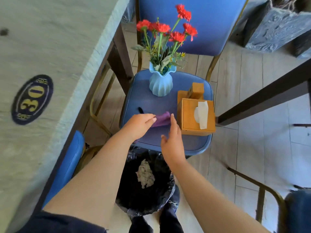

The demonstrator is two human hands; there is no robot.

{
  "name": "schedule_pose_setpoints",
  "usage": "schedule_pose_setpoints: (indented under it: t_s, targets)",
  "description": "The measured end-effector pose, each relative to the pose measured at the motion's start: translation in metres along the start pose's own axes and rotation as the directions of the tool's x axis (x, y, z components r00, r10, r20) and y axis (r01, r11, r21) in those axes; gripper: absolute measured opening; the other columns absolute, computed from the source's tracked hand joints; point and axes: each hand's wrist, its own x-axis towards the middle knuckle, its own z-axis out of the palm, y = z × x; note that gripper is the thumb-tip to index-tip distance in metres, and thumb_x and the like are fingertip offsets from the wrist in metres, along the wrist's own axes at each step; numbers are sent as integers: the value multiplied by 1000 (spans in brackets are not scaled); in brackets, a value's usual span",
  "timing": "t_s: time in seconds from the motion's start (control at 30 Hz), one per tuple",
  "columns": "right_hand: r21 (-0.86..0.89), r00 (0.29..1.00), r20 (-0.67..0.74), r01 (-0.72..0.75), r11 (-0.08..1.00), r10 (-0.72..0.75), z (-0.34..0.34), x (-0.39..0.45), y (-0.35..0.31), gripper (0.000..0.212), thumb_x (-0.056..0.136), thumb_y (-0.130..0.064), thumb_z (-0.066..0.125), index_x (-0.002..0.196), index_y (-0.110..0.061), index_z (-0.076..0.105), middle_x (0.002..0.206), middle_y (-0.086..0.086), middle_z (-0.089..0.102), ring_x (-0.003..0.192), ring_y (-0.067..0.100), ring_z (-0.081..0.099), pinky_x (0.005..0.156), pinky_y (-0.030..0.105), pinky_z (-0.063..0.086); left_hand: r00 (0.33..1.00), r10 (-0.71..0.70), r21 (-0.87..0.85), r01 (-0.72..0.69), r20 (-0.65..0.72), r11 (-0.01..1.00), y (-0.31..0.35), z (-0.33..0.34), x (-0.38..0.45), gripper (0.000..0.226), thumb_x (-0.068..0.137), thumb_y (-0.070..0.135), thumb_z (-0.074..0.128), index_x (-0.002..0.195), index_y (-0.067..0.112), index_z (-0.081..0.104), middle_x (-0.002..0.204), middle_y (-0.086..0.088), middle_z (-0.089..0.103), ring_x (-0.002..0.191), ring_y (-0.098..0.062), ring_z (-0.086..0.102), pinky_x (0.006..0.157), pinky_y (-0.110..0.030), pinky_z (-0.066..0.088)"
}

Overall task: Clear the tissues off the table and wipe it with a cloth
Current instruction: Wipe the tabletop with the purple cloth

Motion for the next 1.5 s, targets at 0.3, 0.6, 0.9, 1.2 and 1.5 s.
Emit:
schedule_pose_setpoints:
  t_s: [0.3, 0.6, 0.9, 1.2, 1.5]
  targets:
    - [-14, 949, 71, 309, 951, -307, -36, -75, -123, 53, 89, -10, 64, 138, -10, 43, 155, 5, 29, 147, 22, 17, 117, 34, 22, 960, 172, -213, -220, -222, 952, 40, -96, -170, 33, 100, 21, 45, 129, 26, 59, 123, 17, 61, 113, 2, 54, 98, -16, 40]
    - [-67, 888, 122, 453, 889, -443, 12, -187, -226, 9, 90, -18, 60, 97, -21, 55, 77, -6, 60, 77, 10, 49, 109, 50, 29, 812, -86, -397, -188, -577, 898, -14, -151, -330, 28, 98, 21, 50, 122, 20, 63, 113, 10, 64, 105, -8, 57, 90, -17, 40]
    - [6, 879, 125, 464, 886, -461, 99, -262, -253, 5, 93, -21, 57, 97, -25, 56, 90, -2, 69, 87, 17, 62, 75, 33, 48, 902, -128, -536, -128, -413, 834, -117, -163, -405, 59, 66, 18, 85, 117, 22, 55, 97, 5, 68, 84, -12, 65, 81, -25, 49]
    - [-113, 913, 106, 405, 907, -395, 147, -194, -293, 20, 96, -20, 53, 114, -17, 60, 101, 4, 66, 94, 23, 58, 71, 27, 38, 817, -167, -445, -119, -552, 888, -161, -213, -353, 37, 87, 3, 62, 120, 19, 62, 100, 4, 63, 88, -12, 58, 89, -26, 45]
    - [-665, 921, 80, 334, 668, -381, 205, -162, -279, 53, 94, -32, 47, 145, -26, 35, 148, 7, 32, 139, 30, 21, 116, 53, 6, 815, -132, -155, 53, -564, 986, -197, -236, -284, 41, 90, 7, 53, 127, 23, 58, 131, 4, 53, 124, -14, 49, 102, -28, 38]
